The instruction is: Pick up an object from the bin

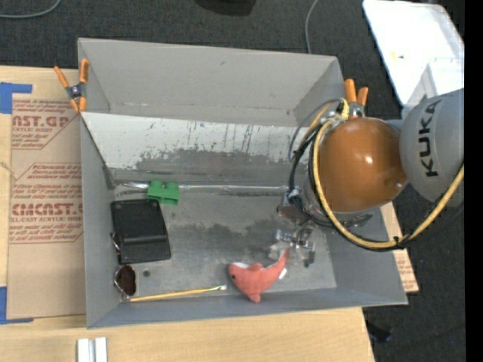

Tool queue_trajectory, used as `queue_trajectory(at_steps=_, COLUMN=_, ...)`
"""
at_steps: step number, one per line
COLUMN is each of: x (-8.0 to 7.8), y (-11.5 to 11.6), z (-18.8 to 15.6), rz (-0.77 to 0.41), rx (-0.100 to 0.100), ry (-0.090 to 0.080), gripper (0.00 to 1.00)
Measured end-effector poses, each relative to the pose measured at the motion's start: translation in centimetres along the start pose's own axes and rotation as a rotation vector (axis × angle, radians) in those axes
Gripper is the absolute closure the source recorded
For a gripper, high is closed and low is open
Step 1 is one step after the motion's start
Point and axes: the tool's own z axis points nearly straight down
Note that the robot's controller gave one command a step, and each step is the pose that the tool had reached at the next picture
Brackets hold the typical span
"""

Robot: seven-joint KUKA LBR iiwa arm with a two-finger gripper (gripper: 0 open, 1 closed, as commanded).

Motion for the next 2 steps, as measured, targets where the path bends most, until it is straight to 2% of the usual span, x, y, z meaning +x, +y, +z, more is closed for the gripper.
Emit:
queue_trajectory(at_steps=1, x=-0.6, y=-0.2, z=-3.0, rz=-0.002, rx=0.011, ry=-0.004, gripper=1.00)
queue_trajectory(at_steps=2, x=-0.2, y=0.9, z=-1.5, rz=-0.097, rx=0.007, ry=-0.003, gripper=1.00)
